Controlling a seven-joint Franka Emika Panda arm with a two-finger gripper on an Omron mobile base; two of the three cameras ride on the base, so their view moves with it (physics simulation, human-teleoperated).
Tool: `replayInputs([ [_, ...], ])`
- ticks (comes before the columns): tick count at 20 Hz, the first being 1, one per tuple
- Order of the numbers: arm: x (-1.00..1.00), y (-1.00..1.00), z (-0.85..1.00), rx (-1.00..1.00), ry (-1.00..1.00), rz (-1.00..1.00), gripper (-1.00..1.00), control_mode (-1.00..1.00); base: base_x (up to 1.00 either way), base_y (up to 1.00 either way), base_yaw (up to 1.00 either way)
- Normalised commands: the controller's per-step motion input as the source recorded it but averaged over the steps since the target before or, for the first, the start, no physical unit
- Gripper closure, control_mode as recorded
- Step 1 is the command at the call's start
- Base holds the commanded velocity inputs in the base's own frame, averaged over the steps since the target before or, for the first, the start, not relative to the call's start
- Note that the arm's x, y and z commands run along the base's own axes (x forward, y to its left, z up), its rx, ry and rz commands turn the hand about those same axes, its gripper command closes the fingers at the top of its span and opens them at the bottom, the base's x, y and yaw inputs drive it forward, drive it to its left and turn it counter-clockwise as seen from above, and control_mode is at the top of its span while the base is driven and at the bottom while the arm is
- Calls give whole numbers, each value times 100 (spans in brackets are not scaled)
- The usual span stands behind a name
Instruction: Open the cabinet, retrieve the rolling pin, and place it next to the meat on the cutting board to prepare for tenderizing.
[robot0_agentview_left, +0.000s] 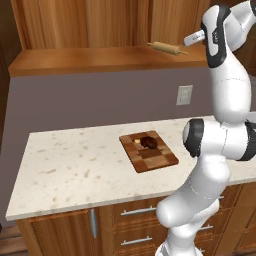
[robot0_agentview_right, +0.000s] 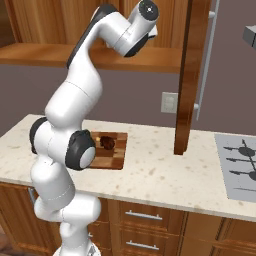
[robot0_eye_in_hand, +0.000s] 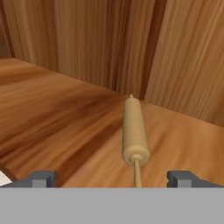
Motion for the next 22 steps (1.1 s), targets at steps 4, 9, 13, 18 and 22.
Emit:
replayInputs([
  [4,27,-9,-3,0,3,0,-100,-100,0,0,0],
  [9,27,0,-2,0,4,0,-100,-100,0,0,0],
  [13,21,0,-2,0,4,0,-100,-100,0,0,0],
  [18,24,0,-3,0,5,0,-100,-100,0,0,0],
  [22,26,0,-3,0,3,0,-100,-100,0,0,0],
])
